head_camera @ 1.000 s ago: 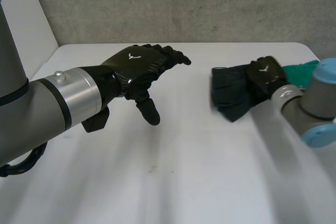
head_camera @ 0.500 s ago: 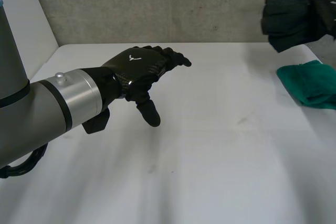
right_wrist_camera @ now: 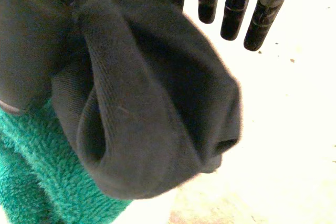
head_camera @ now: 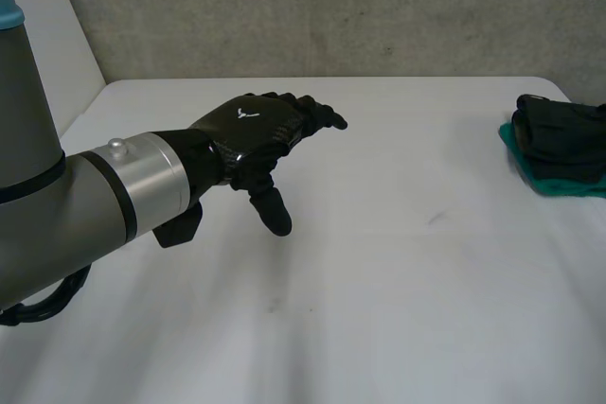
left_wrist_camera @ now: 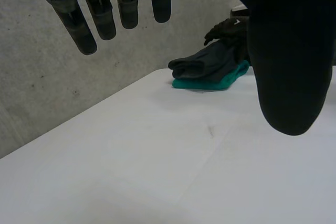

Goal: Fold the laundry.

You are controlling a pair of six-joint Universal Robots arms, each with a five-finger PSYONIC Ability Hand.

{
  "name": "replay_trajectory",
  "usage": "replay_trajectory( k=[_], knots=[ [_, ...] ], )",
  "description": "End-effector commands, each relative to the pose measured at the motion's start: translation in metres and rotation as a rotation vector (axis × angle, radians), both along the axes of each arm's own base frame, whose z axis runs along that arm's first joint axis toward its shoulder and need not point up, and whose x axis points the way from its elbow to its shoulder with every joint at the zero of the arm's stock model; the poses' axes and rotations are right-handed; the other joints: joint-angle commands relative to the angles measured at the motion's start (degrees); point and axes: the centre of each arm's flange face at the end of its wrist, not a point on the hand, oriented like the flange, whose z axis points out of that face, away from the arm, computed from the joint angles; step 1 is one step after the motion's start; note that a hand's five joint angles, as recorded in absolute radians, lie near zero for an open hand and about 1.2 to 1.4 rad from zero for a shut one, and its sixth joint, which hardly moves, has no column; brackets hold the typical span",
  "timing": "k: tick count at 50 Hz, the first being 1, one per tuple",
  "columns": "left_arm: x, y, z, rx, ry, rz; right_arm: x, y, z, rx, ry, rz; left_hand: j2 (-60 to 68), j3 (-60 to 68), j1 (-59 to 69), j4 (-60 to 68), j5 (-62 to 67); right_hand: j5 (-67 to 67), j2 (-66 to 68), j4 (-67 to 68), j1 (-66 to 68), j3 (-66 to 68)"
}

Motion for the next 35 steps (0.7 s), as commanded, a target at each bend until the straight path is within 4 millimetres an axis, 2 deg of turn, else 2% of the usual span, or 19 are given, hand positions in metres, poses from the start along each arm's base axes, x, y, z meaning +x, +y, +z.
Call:
replay_trajectory(
  k=[1, 2, 4, 5, 7, 12, 13, 14, 16, 17, 18, 20, 24, 35],
  knots=[
    [0.0, 0.002, 0.003, -0.007, 0.004, -0.003, 0.028, 0.016, 0.07, -0.025, 0.013, -0.004, 1.1, 1.0, 1.8, 1.2, 0.2, -5.1, -4.2, -4.7, -2.3, -4.1],
    [0.0, 0.002, 0.004, -0.01, 0.007, -0.002, 0.061, 0.024, 0.093, -0.056, 0.004, 0.038, 1.1, 1.0, 1.8, 1.2, 0.2, -5.1, -4.2, -4.7, -2.3, -4.1],
    [0.001, 0.002, 0.005, -0.008, 0.012, 0.001, 0.092, 0.034, 0.115, -0.086, -0.012, 0.069, 0.9, 0.9, 1.6, 1.0, 0.0, -5.1, -4.2, -4.7, -2.3, -4.1],
    [0.001, 0.002, 0.006, -0.009, 0.016, 0.001, 0.117, 0.047, 0.135, -0.113, -0.029, 0.086, 0.9, 0.9, 1.6, 1.0, 0.0, -5.1, -4.2, -4.7, -2.3, -4.1],
    [0.001, 0.002, 0.009, -0.012, 0.03, 0.009, 0.137, 0.06, 0.151, -0.13, -0.052, 0.086, 0.9, 0.9, 1.6, 1.0, 0.0, -5.1, -4.2, -4.7, -2.3, -4.1],
    [0.009, -0.007, 0.029, -0.082, 0.1, 0.093, 0.19, 0.11, 0.167, -0.096, -0.165, 0.086, 0.7, 0.7, 1.5, 0.8, -0.2, -5.1, -4.2, -4.7, -2.3, -4.1],
    [0.012, -0.01, 0.032, -0.091, 0.111, 0.12, 0.212, 0.134, 0.177, -0.097, -0.213, 0.108, 0.9, 0.9, 1.6, 1.0, 0.0, -5.1, -4.2, -4.7, -2.3, -4.1],
    [0.015, -0.014, 0.035, -0.103, 0.12, 0.157, 0.221, 0.146, 0.18, -0.097, -0.238, 0.116, 0.9, 0.9, 1.6, 1.0, 0.0, -5.1, -4.2, -4.7, -2.3, -4.1],
    [0.031, -0.031, 0.042, -0.137, 0.135, 0.29, 0.238, 0.167, 0.18, -0.083, -0.282, 0.127, 0.7, 0.7, 1.5, 0.8, -0.2, -5.1, -4.2, -4.7, -2.3, -4.1],
    [0.036, -0.038, 0.042, -0.144, 0.134, 0.335, 0.25, 0.183, 0.172, -0.056, -0.308, 0.117, 0.4, 0.4, 1.1, 0.5, -0.5, -5.1, -4.2, -4.7, -2.3, -4.1],
    [0.045, -0.048, 0.041, -0.156, 0.125, 0.405, 0.256, 0.191, 0.168, -0.045, -0.318, 0.121, -0.3, -0.3, 0.5, -0.2, -1.2, -5.1, -4.2, -4.7, -2.3, -4.1],
    [0.052, -0.057, 0.041, -0.169, 0.116, 0.457, 0.266, 0.206, 0.158, -0.03, -0.324, 0.1, -0.3, -0.3, 0.5, -0.2, -1.2, -5.1, -4.2, -4.7, -2.3, -4.1],
    [0.055, -0.065, 0.035, -0.17, 0.09, 0.479, 0.272, 0.22, 0.154, -0.018, -0.323, 0.058, -0.3, -0.3, 0.5, -0.2, -1.2, -5.1, -4.2, -4.7, -2.3, -4.1],
    [0.055, -0.068, 0.03, -0.168, 0.083, 0.489, 0.267, 0.221, 0.156, -0.031, -0.294, 0.007, -0.4, -0.5, 0.3, -0.3, -1.3, -5.1, -4.2, -4.7, -2.3, -4.1]
  ],
)
